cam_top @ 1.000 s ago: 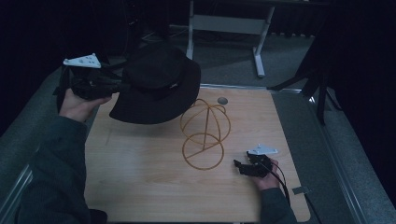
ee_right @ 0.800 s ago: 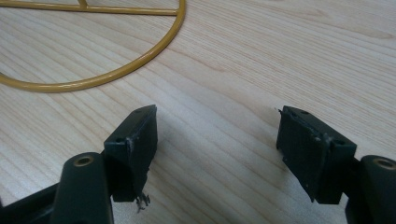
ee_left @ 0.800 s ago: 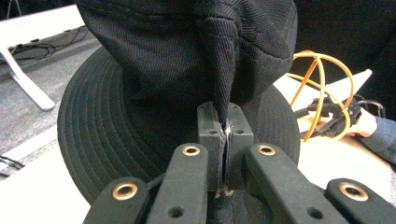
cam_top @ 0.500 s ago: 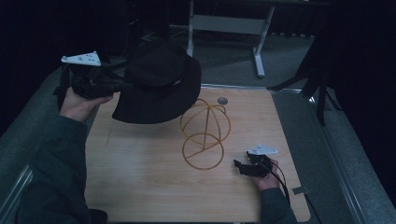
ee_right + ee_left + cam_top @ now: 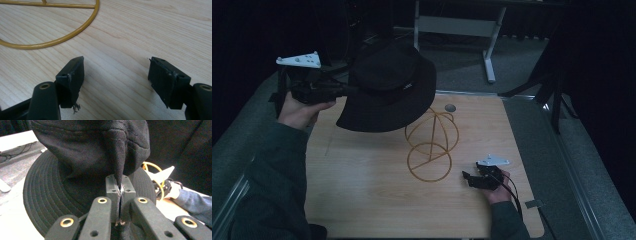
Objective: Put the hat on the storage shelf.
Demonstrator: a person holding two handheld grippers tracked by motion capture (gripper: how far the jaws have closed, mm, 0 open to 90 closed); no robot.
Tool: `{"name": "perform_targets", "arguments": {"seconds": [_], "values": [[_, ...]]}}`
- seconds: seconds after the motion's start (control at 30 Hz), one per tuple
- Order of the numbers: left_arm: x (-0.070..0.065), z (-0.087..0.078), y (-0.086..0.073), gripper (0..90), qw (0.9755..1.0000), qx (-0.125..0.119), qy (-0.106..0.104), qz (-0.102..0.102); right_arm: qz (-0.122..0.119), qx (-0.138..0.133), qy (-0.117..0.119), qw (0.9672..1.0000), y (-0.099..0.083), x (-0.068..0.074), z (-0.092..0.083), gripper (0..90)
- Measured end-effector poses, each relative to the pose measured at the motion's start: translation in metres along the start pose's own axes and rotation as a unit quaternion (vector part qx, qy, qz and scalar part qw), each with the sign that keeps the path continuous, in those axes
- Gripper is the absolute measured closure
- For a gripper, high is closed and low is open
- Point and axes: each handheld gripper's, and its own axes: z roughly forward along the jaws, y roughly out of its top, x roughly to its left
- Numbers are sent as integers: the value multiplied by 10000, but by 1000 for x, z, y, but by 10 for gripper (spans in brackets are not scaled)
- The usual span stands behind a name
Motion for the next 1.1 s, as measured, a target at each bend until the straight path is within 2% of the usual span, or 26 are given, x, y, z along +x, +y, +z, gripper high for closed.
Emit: {"name": "perform_targets", "arguments": {"seconds": [0.33, 0.6, 0.9, 1.1], "values": [[-16, 24, 13, 888, 9995, 73, -270, 154, 0, 1, -1, 10000, 0, 0, 0, 289], [-27, 45, 18, 887, 9985, 175, -464, 218, -1, 1, -2, 10000, 0, 0, 0, 289], [-41, 67, 11, 885, 9962, 366, -697, 363, 3, 0, -6, 10000, 0, 0, 0, 289], [-46, 79, 0, 884, 9945, 481, -860, 344, 9, -10, -8, 10000, 0, 0, 0, 289]]}}
